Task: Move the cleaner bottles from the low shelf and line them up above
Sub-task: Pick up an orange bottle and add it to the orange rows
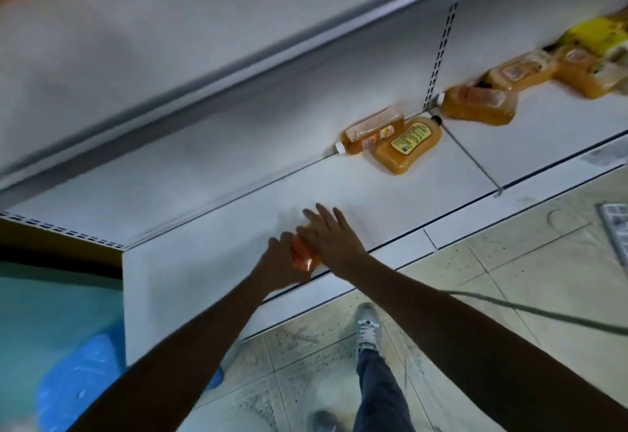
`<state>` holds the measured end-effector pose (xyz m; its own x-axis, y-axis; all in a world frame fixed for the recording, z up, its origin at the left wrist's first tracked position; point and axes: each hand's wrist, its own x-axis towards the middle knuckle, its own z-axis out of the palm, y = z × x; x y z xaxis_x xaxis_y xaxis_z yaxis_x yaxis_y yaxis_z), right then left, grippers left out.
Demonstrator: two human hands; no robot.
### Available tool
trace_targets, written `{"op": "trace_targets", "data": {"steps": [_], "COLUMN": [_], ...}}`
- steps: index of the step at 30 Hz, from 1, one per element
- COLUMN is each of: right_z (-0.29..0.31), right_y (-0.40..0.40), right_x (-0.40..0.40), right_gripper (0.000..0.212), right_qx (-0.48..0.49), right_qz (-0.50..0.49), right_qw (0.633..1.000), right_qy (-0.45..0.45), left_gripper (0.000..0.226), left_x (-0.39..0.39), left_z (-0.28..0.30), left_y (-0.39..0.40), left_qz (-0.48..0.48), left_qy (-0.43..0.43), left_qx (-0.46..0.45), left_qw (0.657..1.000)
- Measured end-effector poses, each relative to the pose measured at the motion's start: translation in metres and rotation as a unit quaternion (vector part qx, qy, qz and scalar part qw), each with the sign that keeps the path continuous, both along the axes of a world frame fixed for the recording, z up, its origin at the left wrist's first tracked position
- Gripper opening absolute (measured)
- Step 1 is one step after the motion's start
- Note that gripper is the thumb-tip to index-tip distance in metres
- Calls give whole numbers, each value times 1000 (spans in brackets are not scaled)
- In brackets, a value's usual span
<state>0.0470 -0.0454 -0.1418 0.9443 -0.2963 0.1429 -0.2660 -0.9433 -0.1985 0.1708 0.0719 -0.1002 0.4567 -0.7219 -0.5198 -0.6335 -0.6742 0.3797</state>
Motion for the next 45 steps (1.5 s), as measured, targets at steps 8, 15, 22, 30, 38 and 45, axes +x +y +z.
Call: {"op": "trace_targets", "data": {"steps": [8, 15, 22, 30, 38, 45], "right_z": [81, 196, 320, 414, 461, 490], "right_y": [88, 111, 144, 140, 164, 162], "right_x": [8, 10, -41, -52, 2, 48], "right_gripper": [98, 79, 58, 88, 105, 106], "right_qx": [208, 334, 388, 608, 643, 392], "right_qz": [-7, 45, 127, 273, 288, 129], "right_qw": [961, 920, 899, 743, 702, 854], "right_qy": [179, 199, 159, 68, -103, -318], "left_gripper": [97, 84, 68, 62, 60, 76], "left_x": [-13, -9, -34, -10, 27, 44], "left_z": [94, 197, 303, 408, 469, 460], "left_y": [100, 156, 213, 236, 206, 197], "left_qz": [-164, -292, -375, -369, -286, -91], "left_qy": [-189, -362, -384, -502, -533, -349], "left_qx": [-16, -113, -293, -422, -515, -553], "left_qw": [968, 878, 791, 658, 608, 751]}}
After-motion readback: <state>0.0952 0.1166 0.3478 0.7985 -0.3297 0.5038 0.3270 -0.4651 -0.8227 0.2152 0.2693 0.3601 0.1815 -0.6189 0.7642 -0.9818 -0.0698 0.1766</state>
